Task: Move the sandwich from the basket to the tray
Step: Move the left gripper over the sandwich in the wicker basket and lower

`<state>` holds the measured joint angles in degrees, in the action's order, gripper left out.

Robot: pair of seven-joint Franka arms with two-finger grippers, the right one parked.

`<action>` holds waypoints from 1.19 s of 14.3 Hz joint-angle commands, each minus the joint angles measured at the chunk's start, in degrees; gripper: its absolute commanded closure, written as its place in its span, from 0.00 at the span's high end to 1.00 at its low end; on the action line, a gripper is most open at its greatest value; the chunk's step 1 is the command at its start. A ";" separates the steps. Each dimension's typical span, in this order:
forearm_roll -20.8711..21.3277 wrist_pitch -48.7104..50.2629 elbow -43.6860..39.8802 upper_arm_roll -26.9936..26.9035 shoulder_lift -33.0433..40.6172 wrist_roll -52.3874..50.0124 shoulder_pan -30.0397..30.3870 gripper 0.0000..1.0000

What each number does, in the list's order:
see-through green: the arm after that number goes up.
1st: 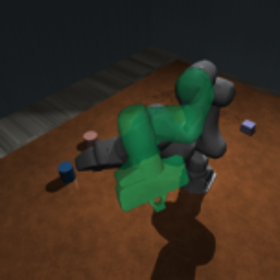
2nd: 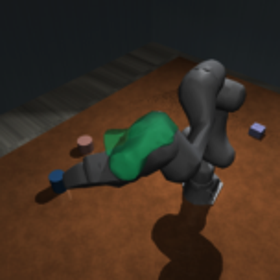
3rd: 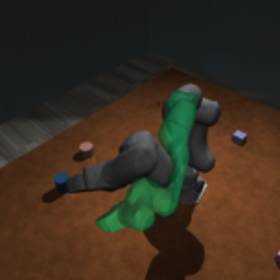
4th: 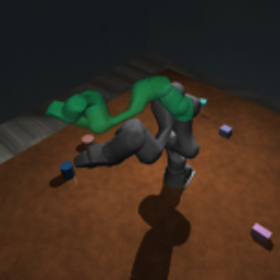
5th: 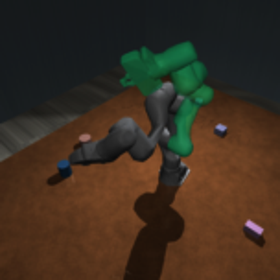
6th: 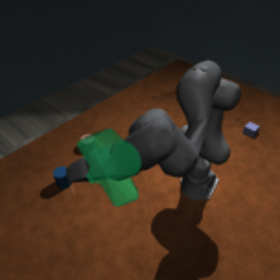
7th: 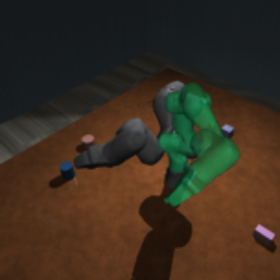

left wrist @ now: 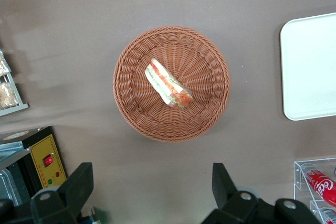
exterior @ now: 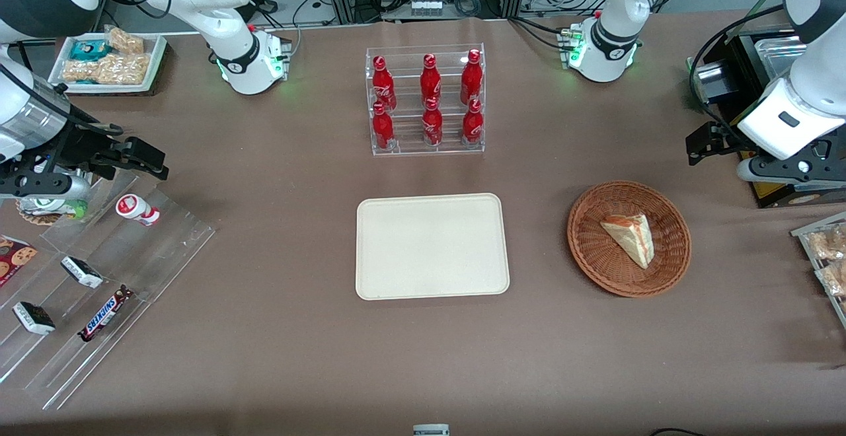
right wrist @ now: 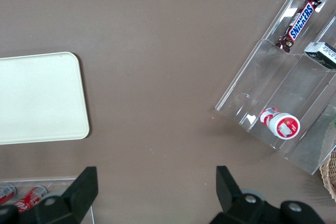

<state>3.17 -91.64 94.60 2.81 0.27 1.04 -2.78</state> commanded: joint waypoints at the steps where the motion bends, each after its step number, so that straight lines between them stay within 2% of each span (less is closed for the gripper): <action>1: -0.27 0.05 -1.43 -0.35 -0.71 0.54 -0.64 1.00; 8: -0.18 1.64 -0.91 -0.35 -0.89 0.54 -0.64 1.00; 12: -0.27 -0.73 3.12 -0.52 -3.25 0.02 -0.38 1.00; 17: 0.34 -19.68 19.54 -0.53 -3.44 -4.28 -0.47 1.00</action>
<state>3.18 -105.09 107.47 2.58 -4.64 -0.85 -2.85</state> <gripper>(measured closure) 0.000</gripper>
